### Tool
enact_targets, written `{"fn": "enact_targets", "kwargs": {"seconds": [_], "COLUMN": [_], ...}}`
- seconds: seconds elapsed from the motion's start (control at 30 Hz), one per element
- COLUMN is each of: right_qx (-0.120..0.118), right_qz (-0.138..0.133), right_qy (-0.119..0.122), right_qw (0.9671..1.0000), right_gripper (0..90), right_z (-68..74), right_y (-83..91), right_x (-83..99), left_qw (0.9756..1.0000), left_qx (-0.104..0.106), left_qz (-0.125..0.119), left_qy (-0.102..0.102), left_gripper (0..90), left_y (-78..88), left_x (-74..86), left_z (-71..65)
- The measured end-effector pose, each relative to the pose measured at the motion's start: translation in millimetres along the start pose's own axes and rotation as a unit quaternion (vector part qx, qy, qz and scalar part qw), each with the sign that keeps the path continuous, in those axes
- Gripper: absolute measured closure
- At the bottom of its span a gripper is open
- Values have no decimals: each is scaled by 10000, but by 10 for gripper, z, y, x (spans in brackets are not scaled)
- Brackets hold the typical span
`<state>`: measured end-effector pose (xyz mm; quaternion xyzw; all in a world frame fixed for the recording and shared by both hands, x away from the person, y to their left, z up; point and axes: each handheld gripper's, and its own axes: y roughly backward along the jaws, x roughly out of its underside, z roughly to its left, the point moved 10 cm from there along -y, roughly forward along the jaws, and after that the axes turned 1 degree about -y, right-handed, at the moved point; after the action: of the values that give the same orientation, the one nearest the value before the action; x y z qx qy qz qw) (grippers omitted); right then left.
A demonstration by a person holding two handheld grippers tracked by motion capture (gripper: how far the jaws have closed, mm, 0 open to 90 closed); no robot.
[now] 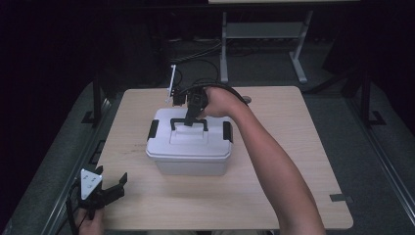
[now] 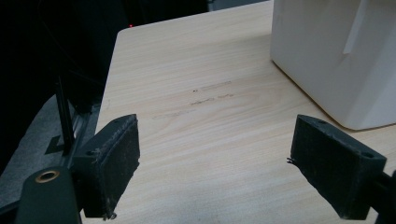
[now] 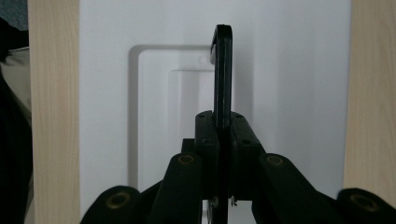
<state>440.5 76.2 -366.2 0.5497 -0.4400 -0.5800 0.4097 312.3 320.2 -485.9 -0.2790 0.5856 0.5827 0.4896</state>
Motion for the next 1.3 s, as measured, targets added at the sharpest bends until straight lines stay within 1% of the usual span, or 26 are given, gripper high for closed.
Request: {"fn": "enact_targets", "kwargs": {"seconds": [0.07,0.27,0.53,0.6,0.7,0.77,0.9,1.0,1.23,1.3], "right_qx": [-21,-56,-94,-106,-119,-140,-109,-129,-169,-176], "right_qz": [42,58,-6,-26,-126,-182,-205,-241,-282,-272], "right_qy": [36,8,10,11,-24,-27,-51,-69,-163,-154], "right_qw": [10000,10000,10000,9999,9998,9997,9997,9996,9993,9994], "right_gripper": [840,840,828,822,804,794,775,764,729,720], "right_z": [9,8,34,40,56,72,86,100,123,136], "right_y": [-24,-43,-42,-34,7,41,90,104,126,135], "right_x": [-5,5,11,12,3,1,26,64,139,150], "left_qw": [10000,10000,10000,10000,10000,10000,10000,10000,10000,10000], "left_qx": [2,0,-6,-5,-4,3,-8,-13,-2,-4], "left_qz": [-7,-17,-18,-19,-21,-18,-21,-22,-9,-7], "left_qy": [5,27,27,40,-2,16,9,38,3,-8], "left_gripper": [150,150,150,150,151,150,150,150,150,150], "left_y": [-1,1,3,2,-2,-5,2,2,-2,2], "left_x": [-2,-4,-8,-9,-13,-12,-12,-10,-10,-9], "left_z": [-1,2,-2,-3,-5,-12,-9,-7,-20,-21]}}
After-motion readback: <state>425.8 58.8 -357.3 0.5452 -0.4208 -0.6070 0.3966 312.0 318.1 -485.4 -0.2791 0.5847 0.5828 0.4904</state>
